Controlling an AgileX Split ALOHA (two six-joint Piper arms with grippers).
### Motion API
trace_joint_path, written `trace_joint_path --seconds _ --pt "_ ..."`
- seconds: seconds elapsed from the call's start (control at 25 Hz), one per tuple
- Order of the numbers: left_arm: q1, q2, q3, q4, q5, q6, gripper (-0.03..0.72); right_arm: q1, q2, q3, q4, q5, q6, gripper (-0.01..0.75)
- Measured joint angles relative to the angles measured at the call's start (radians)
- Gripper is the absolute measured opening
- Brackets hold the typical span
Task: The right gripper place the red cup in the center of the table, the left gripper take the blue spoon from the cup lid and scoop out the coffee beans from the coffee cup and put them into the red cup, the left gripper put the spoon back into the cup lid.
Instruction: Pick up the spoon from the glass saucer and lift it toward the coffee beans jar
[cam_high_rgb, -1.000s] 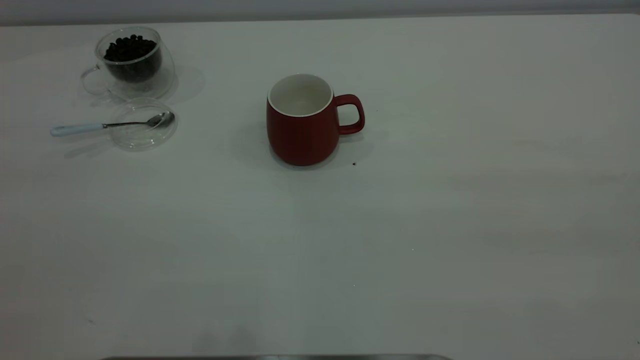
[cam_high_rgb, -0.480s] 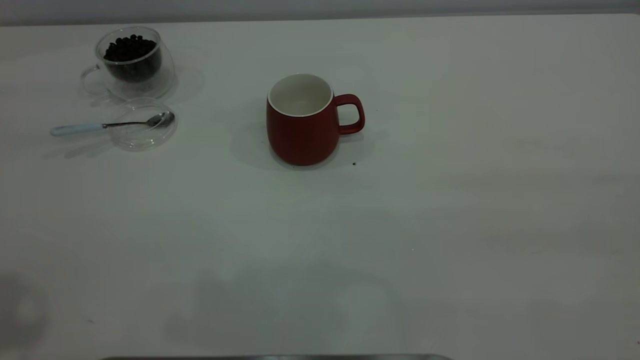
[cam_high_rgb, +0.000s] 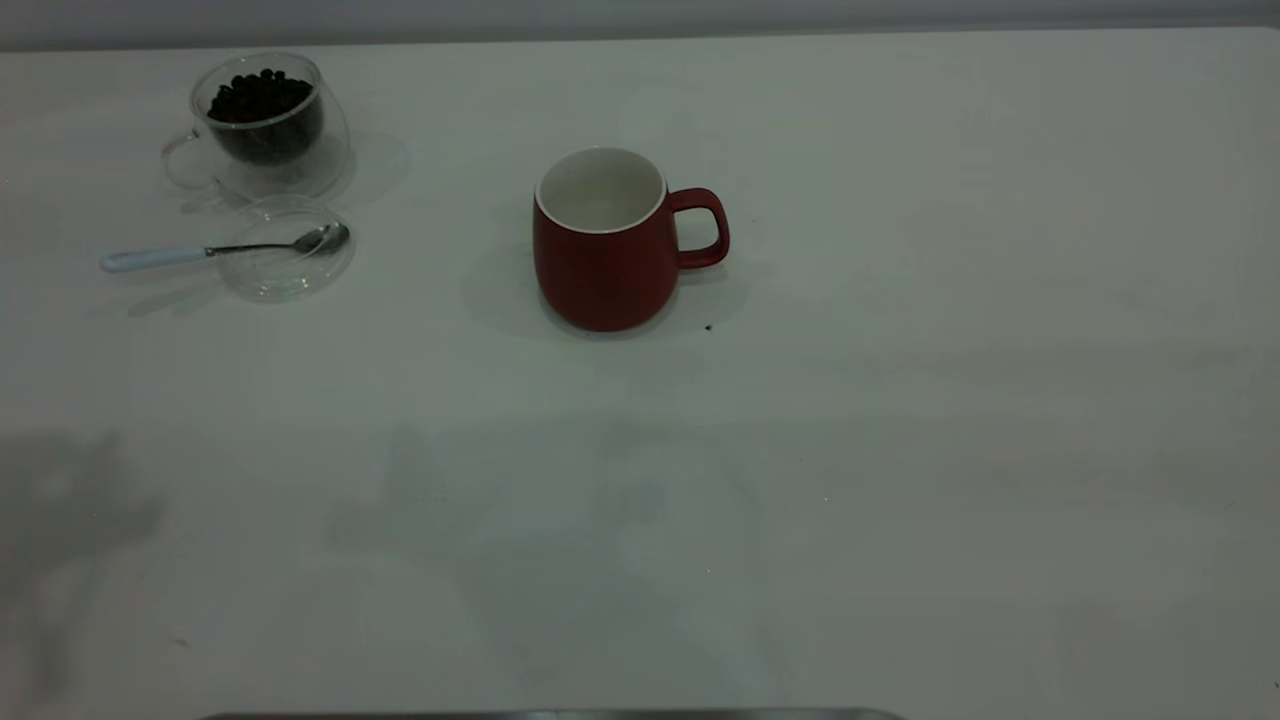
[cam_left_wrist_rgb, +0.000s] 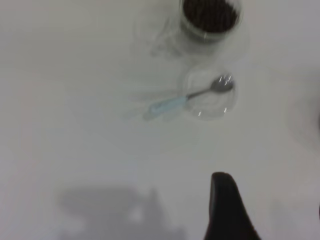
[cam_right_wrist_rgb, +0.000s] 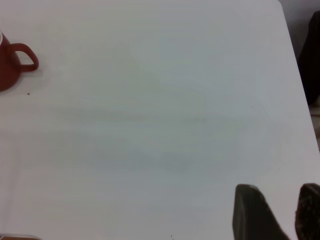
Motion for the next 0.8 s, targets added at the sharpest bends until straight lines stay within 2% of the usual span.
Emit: trace_joint_path --seconds 0.24,0.44,0.64,0.8 --pt "0.0 0.134 -0.003 0.036 0.036 0.027 0.507 0.0 0.0 0.0 0.0 0.0 0.0 0.245" --pt "0.007 0.259 -0.06 0.113 0.039 0.03 0.595 0.0 0.0 0.0 0.0 0.0 0.0 0.245" --pt "0.102 0.405 -0.207 0.152 0.057 0.013 0.63 0.0 0.0 0.0 0.0 0.0 0.0 0.245" --pt "0.197 0.544 -0.361 0.145 0.141 0.01 0.63 0.0 0.0 0.0 0.0 0.0 0.0 0.245"
